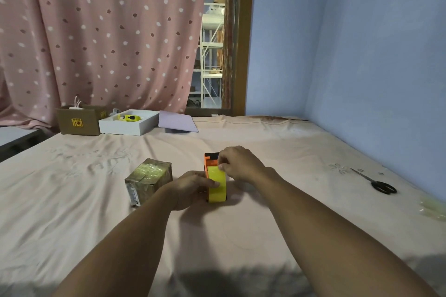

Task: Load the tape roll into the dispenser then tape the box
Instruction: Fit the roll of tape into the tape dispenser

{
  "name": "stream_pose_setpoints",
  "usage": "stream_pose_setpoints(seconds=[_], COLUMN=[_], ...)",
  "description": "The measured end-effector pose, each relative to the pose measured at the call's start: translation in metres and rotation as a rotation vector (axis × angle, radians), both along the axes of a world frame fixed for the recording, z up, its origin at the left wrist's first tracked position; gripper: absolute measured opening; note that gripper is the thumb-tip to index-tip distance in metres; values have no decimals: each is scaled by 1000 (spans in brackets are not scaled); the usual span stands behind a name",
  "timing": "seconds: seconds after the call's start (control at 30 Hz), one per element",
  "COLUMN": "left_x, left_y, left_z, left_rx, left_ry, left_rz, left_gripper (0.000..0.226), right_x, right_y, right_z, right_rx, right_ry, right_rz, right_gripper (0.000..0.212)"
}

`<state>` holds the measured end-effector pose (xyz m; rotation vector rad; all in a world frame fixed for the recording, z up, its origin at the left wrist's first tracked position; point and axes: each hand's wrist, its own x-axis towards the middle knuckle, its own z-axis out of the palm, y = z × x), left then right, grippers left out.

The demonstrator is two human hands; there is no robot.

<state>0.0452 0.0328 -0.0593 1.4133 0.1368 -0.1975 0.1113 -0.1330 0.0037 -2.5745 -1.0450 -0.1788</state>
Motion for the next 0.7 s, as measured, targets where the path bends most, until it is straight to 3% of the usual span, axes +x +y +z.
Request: stream_pose_setpoints(seconds=[0.23, 0.37, 0.7], left_x=[-2, -3, -1], left_y=[-2, -1, -3], left_z=[2, 4, 7], left_rx=[-21, -8, 49], left_ry=[-5, 7, -12], left_rz=[-3, 15, 96], left_gripper=[36, 35, 21], right_x=[-3, -5, -11], right_y=[5, 6, 7], right_z=[-3, -6, 6], right_rx=[-97, -189, -267], right_ry=[-131, -159, -6], right_rz=[6, 13, 26], right_gripper=[4, 16, 21])
